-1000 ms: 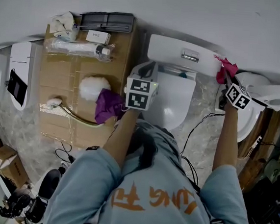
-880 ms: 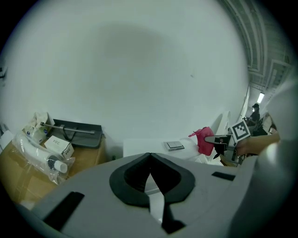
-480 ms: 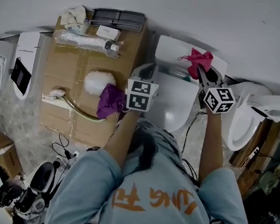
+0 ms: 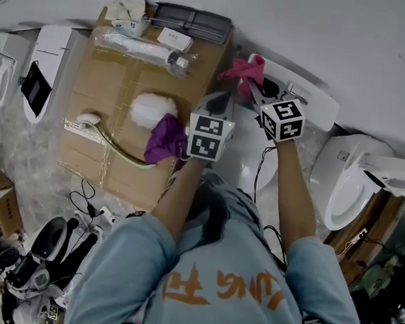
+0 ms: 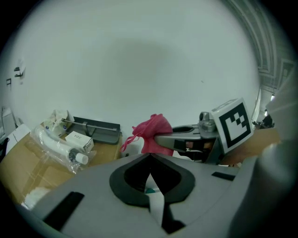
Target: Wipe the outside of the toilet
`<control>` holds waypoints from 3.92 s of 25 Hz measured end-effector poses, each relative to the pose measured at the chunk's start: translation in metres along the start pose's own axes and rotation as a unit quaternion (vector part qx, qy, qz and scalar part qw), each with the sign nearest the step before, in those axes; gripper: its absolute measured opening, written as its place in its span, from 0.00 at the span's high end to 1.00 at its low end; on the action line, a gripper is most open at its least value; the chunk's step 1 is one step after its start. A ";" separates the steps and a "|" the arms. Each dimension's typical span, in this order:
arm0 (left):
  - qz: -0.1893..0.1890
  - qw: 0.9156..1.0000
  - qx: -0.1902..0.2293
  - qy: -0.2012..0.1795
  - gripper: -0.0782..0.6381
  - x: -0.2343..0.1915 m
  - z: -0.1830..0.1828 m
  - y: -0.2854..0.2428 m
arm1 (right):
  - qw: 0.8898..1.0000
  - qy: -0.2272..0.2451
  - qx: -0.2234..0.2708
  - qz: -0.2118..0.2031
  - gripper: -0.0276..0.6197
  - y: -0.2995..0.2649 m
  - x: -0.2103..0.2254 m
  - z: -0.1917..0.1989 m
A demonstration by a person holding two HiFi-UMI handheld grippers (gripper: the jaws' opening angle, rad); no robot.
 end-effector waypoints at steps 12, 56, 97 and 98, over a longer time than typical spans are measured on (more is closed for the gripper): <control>-0.014 1.000 -0.014 -0.008 0.86 0.001 0.013 0.001 | 0.994 0.026 -0.100 0.040 0.86 -0.012 0.005 0.046; 0.076 0.990 -0.031 -0.110 0.86 0.095 -0.001 -0.002 | 0.958 -0.121 0.009 0.260 0.86 0.178 0.130 0.124; 0.083 0.994 0.078 -0.002 0.86 0.038 0.129 0.017 | 0.978 -0.070 0.137 0.142 0.85 0.108 -0.042 0.161; 0.083 0.993 0.081 0.005 0.86 0.034 0.132 0.010 | 0.980 -0.063 0.134 0.134 0.85 0.097 -0.044 0.161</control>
Point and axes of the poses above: the fingertips, and each gripper's own axes: y backward along the fingers, x to its right, z out of its underside, the point moved 7 cm from there along y, backward along the fingers, and after that the axes turned 8 degrees about -y, right-handed, at the moved point
